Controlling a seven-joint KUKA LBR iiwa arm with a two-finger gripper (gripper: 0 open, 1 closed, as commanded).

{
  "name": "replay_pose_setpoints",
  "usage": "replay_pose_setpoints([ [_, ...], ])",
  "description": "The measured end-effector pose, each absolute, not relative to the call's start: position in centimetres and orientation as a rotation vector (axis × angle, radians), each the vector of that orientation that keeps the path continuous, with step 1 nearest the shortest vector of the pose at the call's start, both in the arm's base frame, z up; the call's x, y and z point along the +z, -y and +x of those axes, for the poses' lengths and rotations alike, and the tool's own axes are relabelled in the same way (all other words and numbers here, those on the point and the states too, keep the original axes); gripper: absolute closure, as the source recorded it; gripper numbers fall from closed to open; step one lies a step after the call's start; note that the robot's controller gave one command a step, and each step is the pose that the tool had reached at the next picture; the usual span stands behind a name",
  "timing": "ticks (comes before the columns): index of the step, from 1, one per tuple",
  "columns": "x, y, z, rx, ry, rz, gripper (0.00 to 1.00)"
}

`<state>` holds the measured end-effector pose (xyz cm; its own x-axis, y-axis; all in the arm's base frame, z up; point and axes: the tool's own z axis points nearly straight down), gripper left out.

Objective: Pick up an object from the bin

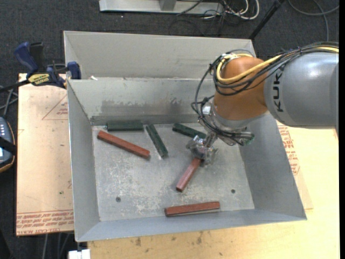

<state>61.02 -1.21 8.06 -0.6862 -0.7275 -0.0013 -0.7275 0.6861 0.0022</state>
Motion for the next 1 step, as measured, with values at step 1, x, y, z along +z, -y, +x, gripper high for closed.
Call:
replay_pose_setpoints([
  [1,21.22,0.33,60.74,0.001,-2.889,-1.222,1.00],
])
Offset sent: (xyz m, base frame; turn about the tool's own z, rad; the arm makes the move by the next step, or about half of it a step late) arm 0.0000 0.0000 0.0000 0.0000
